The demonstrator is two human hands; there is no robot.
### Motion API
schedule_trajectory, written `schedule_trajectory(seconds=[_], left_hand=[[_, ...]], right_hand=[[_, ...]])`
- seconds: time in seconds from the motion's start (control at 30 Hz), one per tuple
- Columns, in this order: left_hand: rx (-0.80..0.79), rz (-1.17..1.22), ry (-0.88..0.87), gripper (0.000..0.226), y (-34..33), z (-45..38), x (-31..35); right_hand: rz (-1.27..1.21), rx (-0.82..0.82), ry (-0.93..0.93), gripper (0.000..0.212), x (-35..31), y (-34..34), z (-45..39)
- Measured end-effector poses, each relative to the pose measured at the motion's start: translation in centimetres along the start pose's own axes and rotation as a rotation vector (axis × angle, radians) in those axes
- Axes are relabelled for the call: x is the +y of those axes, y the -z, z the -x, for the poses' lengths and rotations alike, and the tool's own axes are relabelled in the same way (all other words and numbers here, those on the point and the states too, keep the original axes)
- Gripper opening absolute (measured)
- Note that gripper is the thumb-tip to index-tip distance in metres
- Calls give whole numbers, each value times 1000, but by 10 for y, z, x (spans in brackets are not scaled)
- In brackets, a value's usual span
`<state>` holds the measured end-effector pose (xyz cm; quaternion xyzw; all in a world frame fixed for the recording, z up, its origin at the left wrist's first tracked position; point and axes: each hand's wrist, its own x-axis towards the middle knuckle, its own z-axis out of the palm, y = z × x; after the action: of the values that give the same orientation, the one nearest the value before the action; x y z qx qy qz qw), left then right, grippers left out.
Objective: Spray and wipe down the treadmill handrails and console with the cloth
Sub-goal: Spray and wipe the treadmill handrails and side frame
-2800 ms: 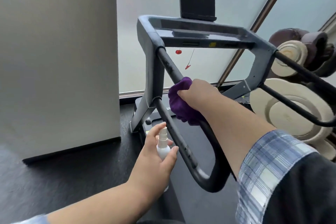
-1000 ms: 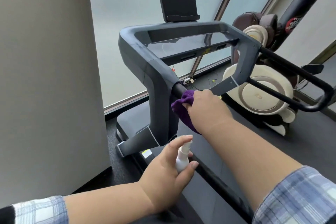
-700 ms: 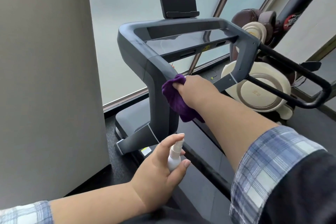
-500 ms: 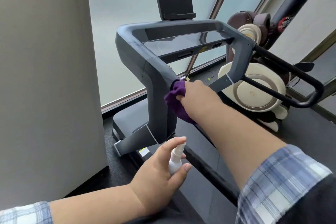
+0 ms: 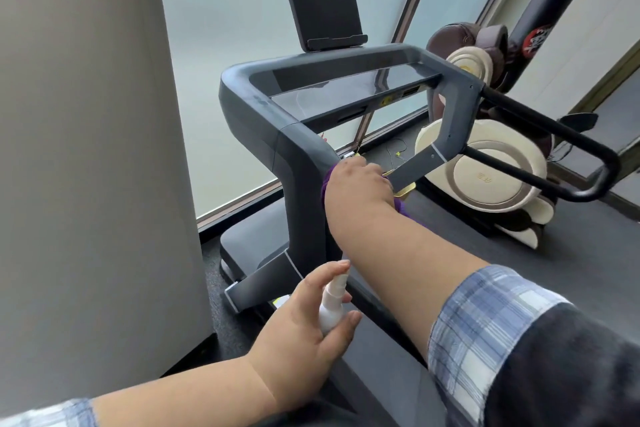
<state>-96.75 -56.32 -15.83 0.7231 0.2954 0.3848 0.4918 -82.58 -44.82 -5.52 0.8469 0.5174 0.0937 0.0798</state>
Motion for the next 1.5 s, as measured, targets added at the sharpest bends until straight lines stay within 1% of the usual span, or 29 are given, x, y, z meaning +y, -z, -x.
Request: schedule_trajectory(seconds=[0.07,0.13,0.23,0.3,0.43,0.57,0.83,1.0,1.23,1.5], left_hand=[[4,13,10,56,-3,-3,0],[23,61,28,56,-8,-8,1],[72,99,-16,58,-16,-16,5],[62,108,-35,60,-22,-20,6],[28,108,-23,62,-32,-14,10],[4,59,-31,59,-37,-4,13],[-69,-5,-27,55,-49,15,27],[-57,-36,-25,54,-64,27,29],[-59,-47,-5,55,-110,44,41],[-80,-46,-4,56,-198,82,74]], right_hand=[[-17,-20,-14,45,-1,3,-4],[-47,-17,28,45,5,5,-1],[-123,-8,96,50,25,6,9],[-203,-16,95,55,40,5,16],[-252,8,77,51,68,0,35],[-318,13,50,47,91,-8,52],[-336,58,44,46,109,-19,67],[-329,75,64,45,124,-22,79],[-345,74,81,44,165,-29,109],[-354,66,101,41,242,-41,171]])
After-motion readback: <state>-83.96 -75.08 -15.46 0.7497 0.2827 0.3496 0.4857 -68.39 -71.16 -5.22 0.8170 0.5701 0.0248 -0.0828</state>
